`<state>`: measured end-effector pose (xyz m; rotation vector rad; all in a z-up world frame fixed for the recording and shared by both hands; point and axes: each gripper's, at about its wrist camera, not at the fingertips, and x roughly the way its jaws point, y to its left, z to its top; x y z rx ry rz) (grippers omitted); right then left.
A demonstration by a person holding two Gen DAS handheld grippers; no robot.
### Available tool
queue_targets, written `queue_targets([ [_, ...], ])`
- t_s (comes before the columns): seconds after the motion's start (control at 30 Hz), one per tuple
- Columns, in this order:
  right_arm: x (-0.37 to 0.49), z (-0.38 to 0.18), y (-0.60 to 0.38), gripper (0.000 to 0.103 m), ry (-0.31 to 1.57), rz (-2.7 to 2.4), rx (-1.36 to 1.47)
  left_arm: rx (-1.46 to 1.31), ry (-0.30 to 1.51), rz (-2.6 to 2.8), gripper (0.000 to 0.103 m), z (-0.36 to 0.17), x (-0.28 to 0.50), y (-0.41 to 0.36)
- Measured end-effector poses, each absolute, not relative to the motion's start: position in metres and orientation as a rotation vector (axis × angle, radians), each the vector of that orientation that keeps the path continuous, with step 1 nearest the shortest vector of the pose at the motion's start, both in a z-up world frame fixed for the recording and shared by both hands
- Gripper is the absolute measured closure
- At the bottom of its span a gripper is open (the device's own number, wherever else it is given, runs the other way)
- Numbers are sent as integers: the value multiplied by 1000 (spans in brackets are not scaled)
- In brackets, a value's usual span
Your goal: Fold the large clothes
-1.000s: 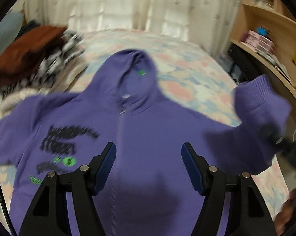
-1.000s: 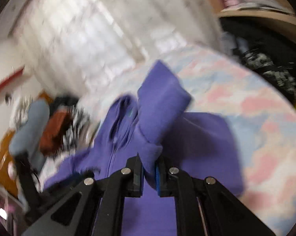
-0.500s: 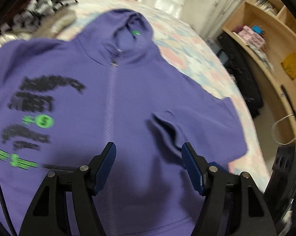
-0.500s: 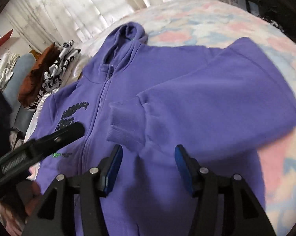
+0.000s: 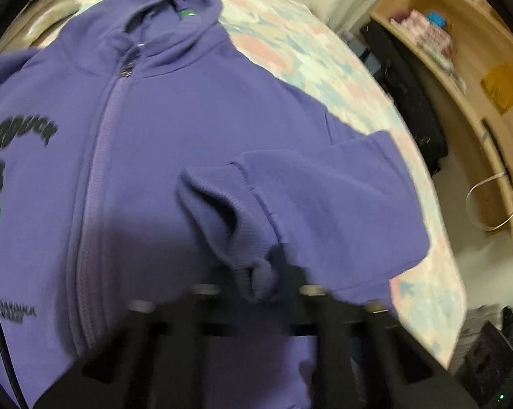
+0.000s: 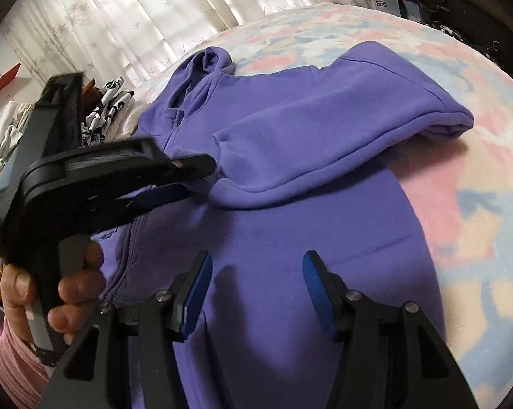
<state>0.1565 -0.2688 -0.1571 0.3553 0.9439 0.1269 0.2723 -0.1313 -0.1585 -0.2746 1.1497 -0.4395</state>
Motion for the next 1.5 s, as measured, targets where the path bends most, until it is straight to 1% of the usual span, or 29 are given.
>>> queue_targets([
  [0.07,156,-158,-269,48,942,124,357,-194,1105,-431,96,-143,273,-144],
  [0.13,155,-159,-269,48,937,122,352,-87,994,-438,96,-110,268,-156],
  [0.23,154,-159,-268,48,930,119,345,-11,821,-424,96,-55,260,-154],
  [0.33,153,-159,-269,48,928,119,351,12,690,-359,96,-12,255,-122],
  [0.4,153,-159,-269,48,928,118,350,45,645,-279,96,-4,256,-93],
  [0.47,152,-159,-269,48,928,117,345,77,653,-192,96,-15,259,-63],
  [0.5,152,-158,-269,48,929,116,344,89,685,-140,95,-28,264,-48],
  [0.6,149,-159,-267,47,934,113,337,101,845,6,88,-92,282,-7],
  [0.63,151,-159,-266,47,937,112,336,92,897,22,84,-108,287,1],
  [0.7,152,-160,-265,47,945,110,337,45,1011,41,83,-144,292,17],
  [0.73,153,-160,-264,46,952,109,335,14,1006,25,83,-149,291,21],
  [0.8,155,-157,-263,46,980,110,324,-34,966,-1,67,-145,288,23],
  [0.83,157,-155,-263,46,1000,113,317,-53,962,-13,55,-142,289,22],
  [0.87,158,-149,-263,46,1015,125,311,-67,951,-18,52,-139,289,24],
  [0.93,161,-135,-269,45,1012,158,315,-94,945,-65,51,-134,290,25],
  [1.0,170,-123,-278,39,997,158,319,-116,956,-98,43,-134,293,29],
  [1.03,178,-115,-286,35,981,146,323,-128,969,-111,37,-134,301,29],
  [1.13,210,-101,-312,35,942,92,356,-174,1010,-139,37,-142,308,30],
  [1.2,234,-99,-330,35,928,64,389,-209,1003,-163,37,-143,313,34],
  [1.4,315,-121,-357,35,973,-2,437,-195,1010,-153,37,-151,323,45],
  [1.43,326,-126,-359,35,982,-16,442,-190,1013,-157,43,-152,324,47],
  [1.47,338,-133,-362,35,996,-36,450,-179,1009,-163,63,-153,326,46],
  [1.5,345,-138,-364,35,1004,-47,461,-138,1004,-163,73,-153,329,41],
])
